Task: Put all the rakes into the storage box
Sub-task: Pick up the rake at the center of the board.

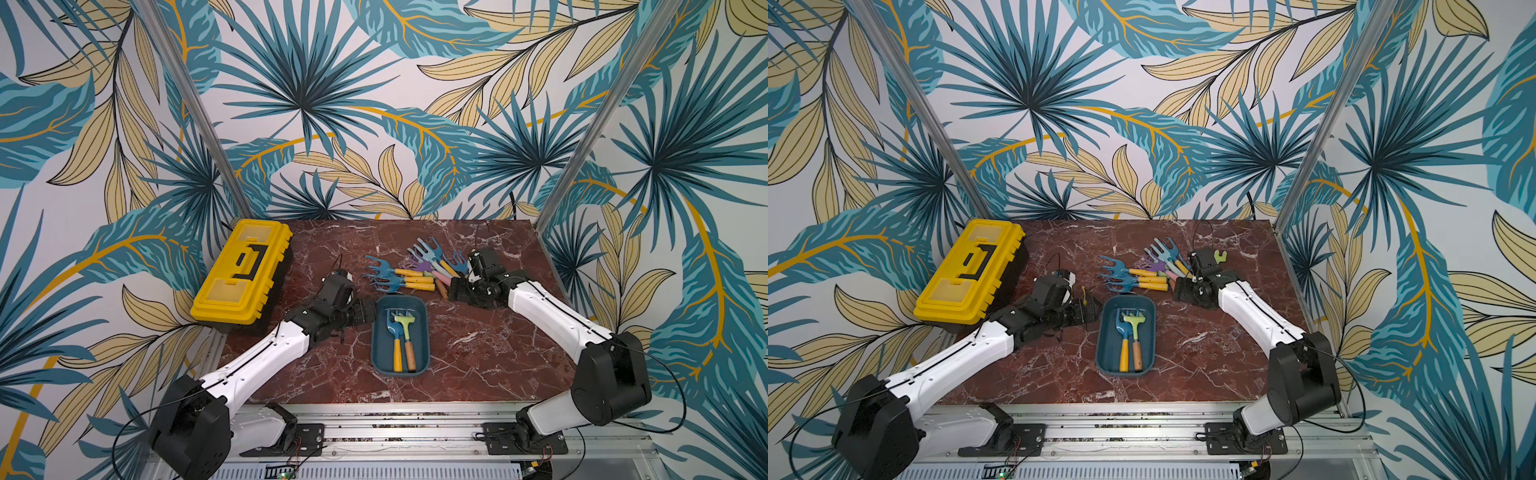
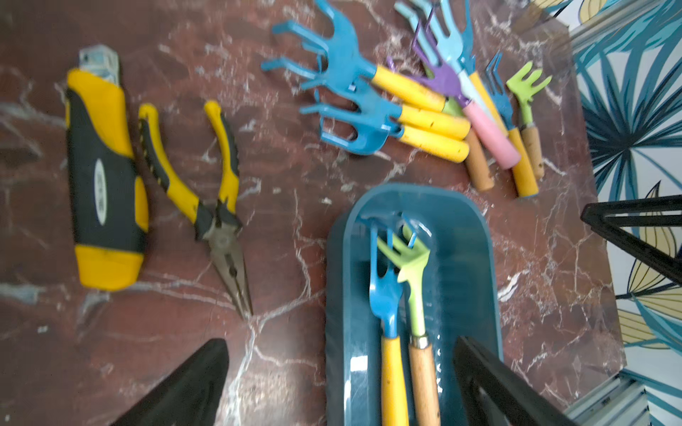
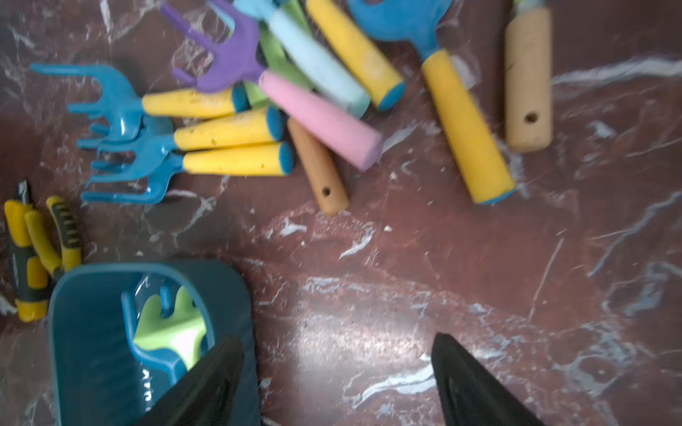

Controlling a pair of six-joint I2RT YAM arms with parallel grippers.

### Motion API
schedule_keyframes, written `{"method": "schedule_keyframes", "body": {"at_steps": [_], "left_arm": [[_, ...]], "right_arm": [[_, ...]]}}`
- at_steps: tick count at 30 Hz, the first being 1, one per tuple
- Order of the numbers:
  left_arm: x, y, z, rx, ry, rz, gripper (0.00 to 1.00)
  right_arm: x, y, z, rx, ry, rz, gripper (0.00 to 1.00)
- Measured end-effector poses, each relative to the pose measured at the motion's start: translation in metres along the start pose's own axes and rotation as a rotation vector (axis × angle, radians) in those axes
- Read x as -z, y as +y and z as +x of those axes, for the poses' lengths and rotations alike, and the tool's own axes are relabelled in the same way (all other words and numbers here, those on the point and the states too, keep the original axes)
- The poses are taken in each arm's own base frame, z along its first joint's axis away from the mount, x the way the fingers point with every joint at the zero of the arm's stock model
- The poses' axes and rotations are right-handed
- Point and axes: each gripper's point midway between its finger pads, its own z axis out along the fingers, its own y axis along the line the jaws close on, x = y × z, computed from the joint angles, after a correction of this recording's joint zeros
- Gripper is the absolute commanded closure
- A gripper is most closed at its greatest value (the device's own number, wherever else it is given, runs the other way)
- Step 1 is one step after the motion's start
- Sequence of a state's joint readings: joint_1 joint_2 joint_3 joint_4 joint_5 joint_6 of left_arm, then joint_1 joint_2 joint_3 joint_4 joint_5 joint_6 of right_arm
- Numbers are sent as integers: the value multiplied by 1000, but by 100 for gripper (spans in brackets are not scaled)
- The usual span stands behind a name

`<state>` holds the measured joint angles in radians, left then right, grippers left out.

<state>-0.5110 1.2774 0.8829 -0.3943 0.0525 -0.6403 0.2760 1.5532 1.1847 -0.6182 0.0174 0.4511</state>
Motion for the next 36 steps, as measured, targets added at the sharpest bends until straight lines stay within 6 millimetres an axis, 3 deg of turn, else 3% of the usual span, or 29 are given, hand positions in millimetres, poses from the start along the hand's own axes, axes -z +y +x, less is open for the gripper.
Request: {"method": "schedule_keyframes", "body": {"at_steps": [4,8,13,18,25,32,36], "left_arm": [[-14,-6,-34,-44,-56,6,0],[-30,3,-47,-61,-84,-4,0],[-36,19,-57,-39,-144,7,0],[-34,28,-48,-37,-162,10,0],[-25,19,-59,-44,-222,48,0],[-25,15,-60,-47,-224,70,0],[-26,14,-60,-48,-222,78,0]], "right_arm": [[-16,-14,-33,-4,-7,52,18],[-41,-22,-52,26,27,108,33],[-74,-29,-66,72,89,174,41],[-91,-43,-71,85,144,216,46],[-108,-60,-79,96,192,247,46],[-133,-66,-60,135,290,259,54],[-135,-66,-60,139,296,258,62]]}}
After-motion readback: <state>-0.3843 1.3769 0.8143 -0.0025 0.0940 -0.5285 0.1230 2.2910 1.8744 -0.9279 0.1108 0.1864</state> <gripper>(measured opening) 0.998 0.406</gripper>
